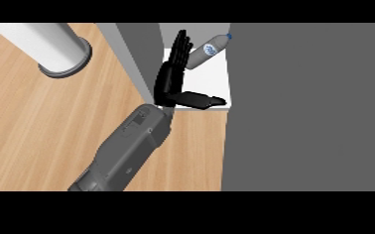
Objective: Pick up the bottled water, place it into the cabinet and close the cabinet
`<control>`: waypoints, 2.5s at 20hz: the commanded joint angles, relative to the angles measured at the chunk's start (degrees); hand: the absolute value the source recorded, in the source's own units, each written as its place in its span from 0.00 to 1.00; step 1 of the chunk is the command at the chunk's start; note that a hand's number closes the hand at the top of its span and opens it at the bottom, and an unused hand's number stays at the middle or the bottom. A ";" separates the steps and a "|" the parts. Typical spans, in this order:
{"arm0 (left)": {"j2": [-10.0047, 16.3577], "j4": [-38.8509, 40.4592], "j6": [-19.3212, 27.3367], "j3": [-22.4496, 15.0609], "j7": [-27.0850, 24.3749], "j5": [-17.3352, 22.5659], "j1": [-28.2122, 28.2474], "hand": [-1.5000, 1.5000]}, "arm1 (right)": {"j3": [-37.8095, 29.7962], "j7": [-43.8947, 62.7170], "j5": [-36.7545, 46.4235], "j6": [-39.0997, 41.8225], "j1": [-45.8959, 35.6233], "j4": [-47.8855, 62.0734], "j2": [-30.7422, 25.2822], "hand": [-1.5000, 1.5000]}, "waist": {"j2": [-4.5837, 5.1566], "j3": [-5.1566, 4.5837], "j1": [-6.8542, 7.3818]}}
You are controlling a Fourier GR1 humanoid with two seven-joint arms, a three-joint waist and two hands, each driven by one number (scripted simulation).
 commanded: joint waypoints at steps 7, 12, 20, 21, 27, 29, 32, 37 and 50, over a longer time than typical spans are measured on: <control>1.52 -22.69 0.79 -7.39 2.44 -2.68 16.81 0.00 | 2.36 1.88 4.36 0.27 2.99 -7.93 -2.17 0.00 | 0.04 0.00 0.17; 7.14 -32.37 -0.51 -9.08 6.22 -2.32 24.23 1.00 | -0.77 -1.40 4.94 6.63 3.60 -7.01 -8.78 1.00 | -0.11 0.02 -0.16; 16.52 -46.98 0.03 -7.51 8.03 -1.76 35.81 0.00 | 4.58 -1.07 10.69 12.16 1.00 -7.67 -14.68 1.00 | -0.06 -0.01 0.37; 19.18 -48.35 -2.86 -7.29 7.26 -0.41 39.01 0.00 | 5.44 -0.62 11.45 12.48 1.49 -10.92 -15.58 1.00 | -0.24 -0.09 0.73; 24.59 -53.62 -5.51 -1.65 5.10 3.22 47.37 0.00 | 9.74 -1.51 15.24 12.21 -0.36 -10.88 -16.42 1.00 | -0.21 -0.16 0.60; 25.79 -57.36 -5.65 -0.80 6.48 4.64 48.61 0.00 | 14.13 2.28 15.65 12.73 0.15 -13.07 -17.98 1.00 | -0.17 -0.24 1.10; 26.12 -58.29 -6.76 -0.33 5.81 6.26 52.01 0.00 | 19.35 2.93 18.03 14.94 -2.46 -11.40 -20.15 1.00 | -0.58 -0.39 1.57; 29.66 -59.25 -10.16 4.49 5.93 9.79 53.90 0.00 | 22.56 6.27 19.23 14.58 -7.29 -13.26 -22.07 1.00 | -0.74 -0.63 1.72; 37.33 -61.40 -20.48 11.08 5.51 15.58 61.44 0.00 | 35.55 9.87 10.85 7.75 -12.42 -5.49 -15.99 1.00 | 0.49 -0.78 5.74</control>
